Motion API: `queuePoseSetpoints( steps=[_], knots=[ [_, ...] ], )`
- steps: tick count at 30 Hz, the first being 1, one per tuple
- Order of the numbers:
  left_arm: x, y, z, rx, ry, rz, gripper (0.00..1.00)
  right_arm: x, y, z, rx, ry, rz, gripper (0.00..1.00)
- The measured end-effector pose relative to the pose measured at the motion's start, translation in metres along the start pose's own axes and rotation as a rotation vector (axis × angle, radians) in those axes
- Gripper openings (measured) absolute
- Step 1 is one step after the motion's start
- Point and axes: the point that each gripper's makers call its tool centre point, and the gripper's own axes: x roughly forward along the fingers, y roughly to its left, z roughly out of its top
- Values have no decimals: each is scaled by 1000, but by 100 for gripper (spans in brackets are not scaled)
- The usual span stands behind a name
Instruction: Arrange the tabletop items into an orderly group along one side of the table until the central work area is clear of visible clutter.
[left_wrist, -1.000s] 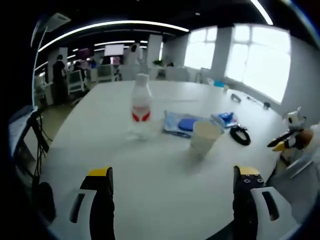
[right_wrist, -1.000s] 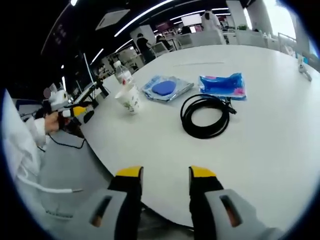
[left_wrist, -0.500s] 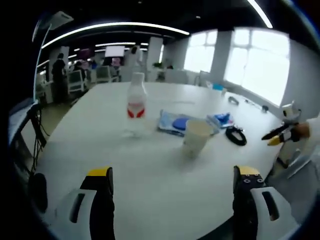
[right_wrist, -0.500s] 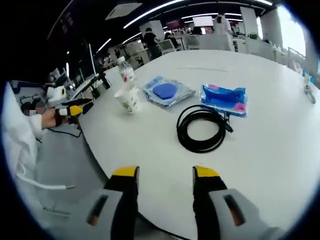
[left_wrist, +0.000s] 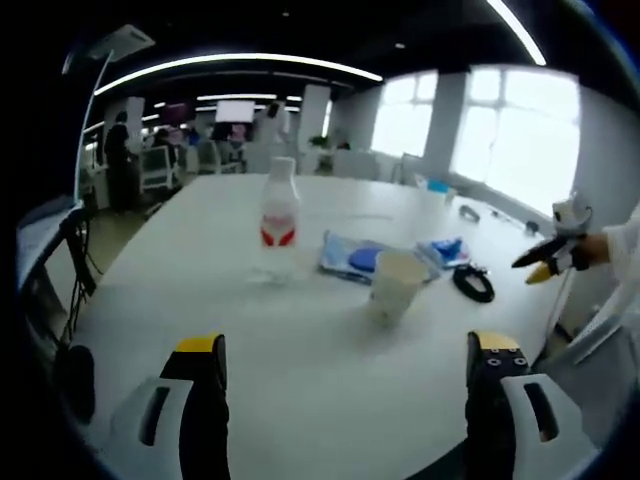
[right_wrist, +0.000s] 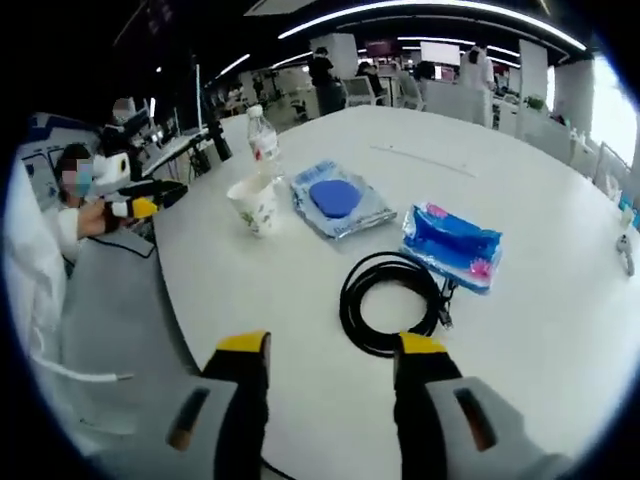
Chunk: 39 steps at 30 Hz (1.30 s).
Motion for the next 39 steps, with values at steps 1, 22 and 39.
queuePoseSetpoints(
  steps=[1, 22, 39],
  knots=[
    [0, 0, 0, 0, -3, 0, 96, 2, 0, 3, -5, 0, 3, 48],
    [-2, 2, 4, -24, -30, -16, 94, 42, 9, 54, -115, 0, 67, 47],
    [1, 0, -2, -17, 6, -27, 93, 67, 9, 78, -158, 0, 106, 47]
  ],
)
